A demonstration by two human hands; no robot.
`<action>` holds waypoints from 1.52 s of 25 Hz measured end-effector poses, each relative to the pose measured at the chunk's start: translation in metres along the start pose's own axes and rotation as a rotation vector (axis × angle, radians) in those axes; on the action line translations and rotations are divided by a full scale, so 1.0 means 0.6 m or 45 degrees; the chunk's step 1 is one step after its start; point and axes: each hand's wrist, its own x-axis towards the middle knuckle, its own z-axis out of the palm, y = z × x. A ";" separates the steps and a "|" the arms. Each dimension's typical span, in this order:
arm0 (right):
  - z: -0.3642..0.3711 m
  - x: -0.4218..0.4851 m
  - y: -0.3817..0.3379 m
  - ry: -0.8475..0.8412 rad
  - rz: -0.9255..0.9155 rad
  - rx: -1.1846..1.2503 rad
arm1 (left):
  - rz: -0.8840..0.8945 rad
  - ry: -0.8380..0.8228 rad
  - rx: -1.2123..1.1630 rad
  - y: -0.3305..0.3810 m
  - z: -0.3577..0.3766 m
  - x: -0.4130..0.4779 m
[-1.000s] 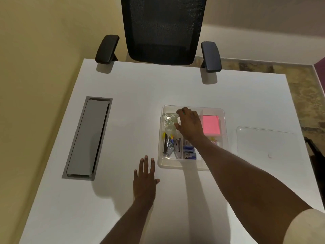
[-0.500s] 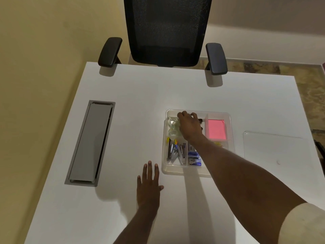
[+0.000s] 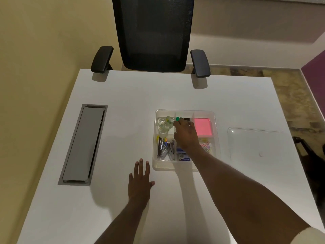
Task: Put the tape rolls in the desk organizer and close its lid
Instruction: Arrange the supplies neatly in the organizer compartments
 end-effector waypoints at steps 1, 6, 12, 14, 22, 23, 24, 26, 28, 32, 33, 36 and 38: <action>-0.001 -0.003 -0.004 -0.019 0.003 -0.002 | -0.005 -0.006 -0.009 -0.009 0.001 0.004; -0.010 -0.049 0.002 -0.028 -0.004 0.004 | -0.041 -0.021 -0.150 -0.005 -0.014 0.005; -0.014 -0.084 0.025 -0.023 -0.007 0.064 | -0.064 0.383 -0.204 0.030 -0.082 0.030; -0.011 -0.089 0.033 -0.017 -0.019 0.063 | -0.021 0.518 -0.170 0.053 -0.116 0.051; 0.003 -0.018 0.053 -0.074 -0.056 0.147 | 0.137 0.469 -0.044 0.135 -0.202 0.175; 0.005 -0.004 0.052 -0.084 -0.060 0.190 | 0.143 0.463 -0.010 0.141 -0.206 0.189; 0.006 0.010 0.051 -0.101 -0.066 0.238 | 0.142 0.451 0.028 0.147 -0.210 0.202; 0.012 0.035 0.045 -0.147 -0.089 0.297 | 0.109 0.414 0.106 0.156 -0.217 0.227; 0.020 0.057 0.039 -0.175 -0.089 0.305 | 0.071 0.344 0.253 0.160 -0.222 0.244; 0.032 0.091 0.027 -0.212 -0.121 0.194 | 0.064 0.269 0.391 0.161 -0.220 0.263; 0.035 0.097 0.026 -0.216 -0.153 0.166 | 0.058 0.264 0.385 0.162 -0.219 0.266; 0.043 0.103 0.021 -0.230 -0.169 0.124 | 0.034 0.264 0.370 0.168 -0.218 0.269; 0.050 0.099 0.020 -0.254 -0.191 0.080 | 0.033 0.277 0.354 0.171 -0.214 0.264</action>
